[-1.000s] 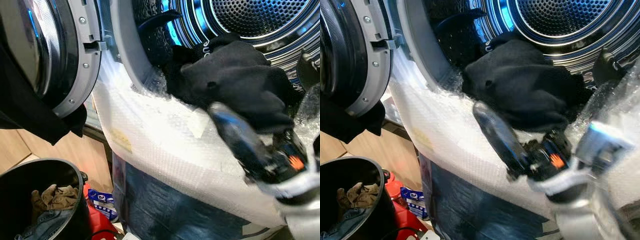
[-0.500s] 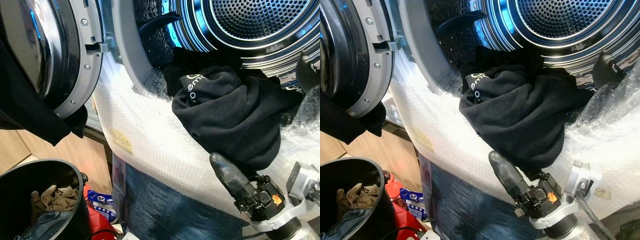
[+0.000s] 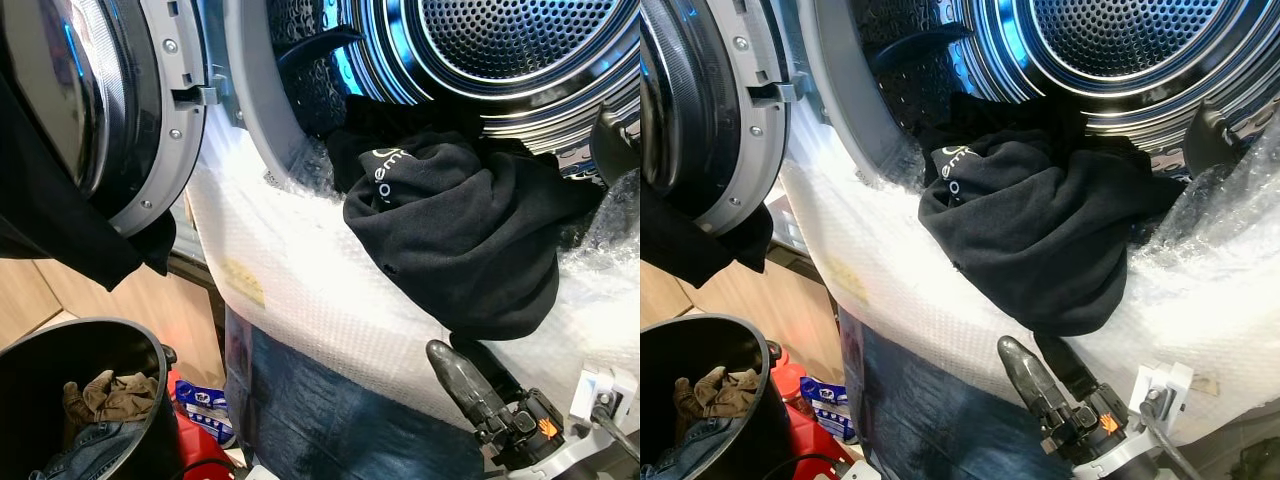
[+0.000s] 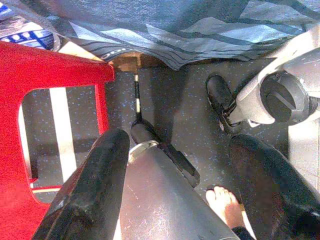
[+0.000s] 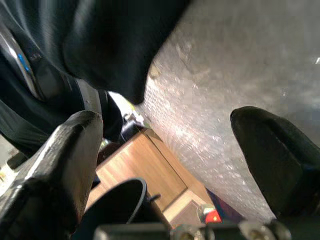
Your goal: Clothes washing
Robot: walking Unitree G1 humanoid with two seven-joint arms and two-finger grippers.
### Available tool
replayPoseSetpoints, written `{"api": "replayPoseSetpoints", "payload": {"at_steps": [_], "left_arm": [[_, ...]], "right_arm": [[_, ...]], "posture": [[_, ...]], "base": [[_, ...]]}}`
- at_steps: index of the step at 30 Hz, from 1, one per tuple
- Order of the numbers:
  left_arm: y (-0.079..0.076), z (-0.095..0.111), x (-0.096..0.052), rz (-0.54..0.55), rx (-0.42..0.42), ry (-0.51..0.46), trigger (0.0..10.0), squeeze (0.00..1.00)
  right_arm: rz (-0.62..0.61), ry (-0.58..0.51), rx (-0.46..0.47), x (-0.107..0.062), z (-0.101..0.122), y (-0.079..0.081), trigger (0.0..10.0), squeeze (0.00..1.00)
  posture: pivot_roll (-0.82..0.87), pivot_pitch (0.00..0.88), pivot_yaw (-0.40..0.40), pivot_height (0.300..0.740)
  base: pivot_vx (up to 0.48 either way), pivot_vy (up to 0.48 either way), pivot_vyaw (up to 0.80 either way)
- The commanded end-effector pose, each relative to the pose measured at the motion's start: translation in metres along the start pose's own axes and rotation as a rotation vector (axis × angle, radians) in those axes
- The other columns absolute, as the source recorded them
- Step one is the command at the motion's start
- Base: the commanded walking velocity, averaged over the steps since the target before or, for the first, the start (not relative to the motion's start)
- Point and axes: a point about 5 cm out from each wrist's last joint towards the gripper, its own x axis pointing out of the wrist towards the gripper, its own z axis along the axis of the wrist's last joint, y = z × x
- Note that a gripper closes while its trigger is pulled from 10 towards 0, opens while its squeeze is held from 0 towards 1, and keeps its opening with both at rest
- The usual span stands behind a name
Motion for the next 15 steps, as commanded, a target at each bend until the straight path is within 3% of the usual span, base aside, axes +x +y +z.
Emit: {"api": "replayPoseSetpoints", "payload": {"at_steps": [1,7,9,12,15], "left_arm": [[-0.002,-0.004,0.000,-0.011,0.023,0.019,10.0,0.00],[-0.002,-0.005,0.000,-0.014,0.024,0.021,10.0,0.00],[-0.002,-0.005,0.000,-0.017,0.027,0.021,10.0,0.00],[-0.002,-0.005,0.000,-0.019,0.029,0.021,10.0,0.00],[-0.002,-0.005,0.000,-0.017,0.030,0.021,10.0,0.00]], "right_arm": [[0.029,-0.054,-0.026,-0.003,0.009,0.006,10.0,0.00],[0.063,-0.028,-0.052,-0.019,0.010,0.018,10.0,0.00],[0.101,-0.013,-0.048,-0.018,0.008,0.028,10.0,0.00],[0.104,-0.017,-0.047,-0.018,0.008,0.029,10.0,0.00],[0.155,-0.107,-0.070,-0.008,0.022,0.038,10.0,0.00]], "posture": [[-0.18,0.000,-0.032,0.740],[-0.18,0.009,-0.031,0.740],[-0.18,0.012,-0.030,0.740],[-0.19,0.013,-0.028,0.740],[-0.19,0.017,-0.022,0.740]], "base": [[0.000,0.000,0.00],[0.000,0.000,0.00],[0.000,0.000,0.00],[0.000,0.000,0.00],[0.000,0.000,0.00]]}}
